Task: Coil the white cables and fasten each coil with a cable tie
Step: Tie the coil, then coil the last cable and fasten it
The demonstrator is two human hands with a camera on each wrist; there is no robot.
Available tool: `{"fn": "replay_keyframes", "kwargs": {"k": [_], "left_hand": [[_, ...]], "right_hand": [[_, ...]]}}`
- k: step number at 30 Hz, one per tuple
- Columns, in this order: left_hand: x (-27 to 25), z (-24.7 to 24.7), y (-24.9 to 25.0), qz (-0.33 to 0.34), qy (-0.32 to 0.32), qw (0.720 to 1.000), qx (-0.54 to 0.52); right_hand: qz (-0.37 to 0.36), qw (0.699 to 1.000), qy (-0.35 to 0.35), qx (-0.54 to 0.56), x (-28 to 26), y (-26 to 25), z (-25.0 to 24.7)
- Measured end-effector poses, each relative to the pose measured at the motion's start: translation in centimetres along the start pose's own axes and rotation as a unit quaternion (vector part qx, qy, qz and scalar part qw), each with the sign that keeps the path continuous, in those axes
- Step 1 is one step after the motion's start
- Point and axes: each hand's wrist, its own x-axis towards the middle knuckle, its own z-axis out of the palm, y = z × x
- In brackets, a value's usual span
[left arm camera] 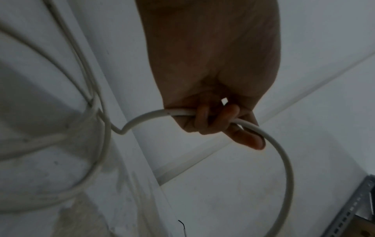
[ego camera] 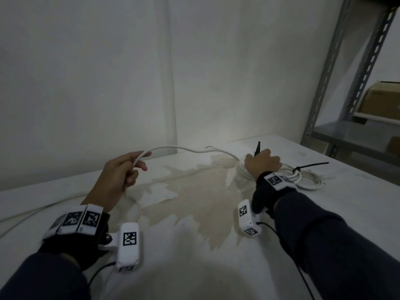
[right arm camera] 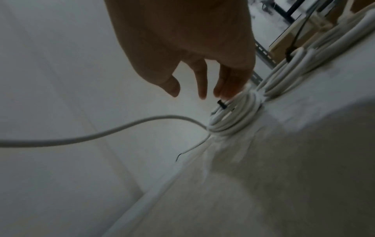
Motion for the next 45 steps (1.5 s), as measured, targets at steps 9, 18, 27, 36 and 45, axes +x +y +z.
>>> {"fn": "replay_keyframes", "kwargs": {"k": [9, 18, 27, 36, 45], "left_hand": [[-3.6, -0.7, 2.2, -0.030, -0.356, 0.837, 0.414], [-6.0, -2.4, 2.3, -0.030, -0.196, 0.755, 0.624], [-12.0, 1.9, 6.4, -0.309, -0.291, 0.903, 0.063], [-12.6, 0.6, 5.4, -0.154, 0.095, 0.892, -0.414], [-16.2, -5.5, 3.0, -0.134, 0.220, 0.907, -0.332]], "right_hand": [[0.085, 0.833, -0.242, 0.491, -6.4, -4.1, 1.2], [-0.120, 0.791, -0.431, 0.417, -12.1, -5.9, -3.1], [-0.130, 0.669, -0.481, 0.552, -18.9, -9.5, -3.3], [-0.023, 0.624, -0.498, 0.601, -24.3, -8.2, -3.3], [0.193, 0.668, -0.333, 0.637, -24.1, -4.0, -2.8]]}}
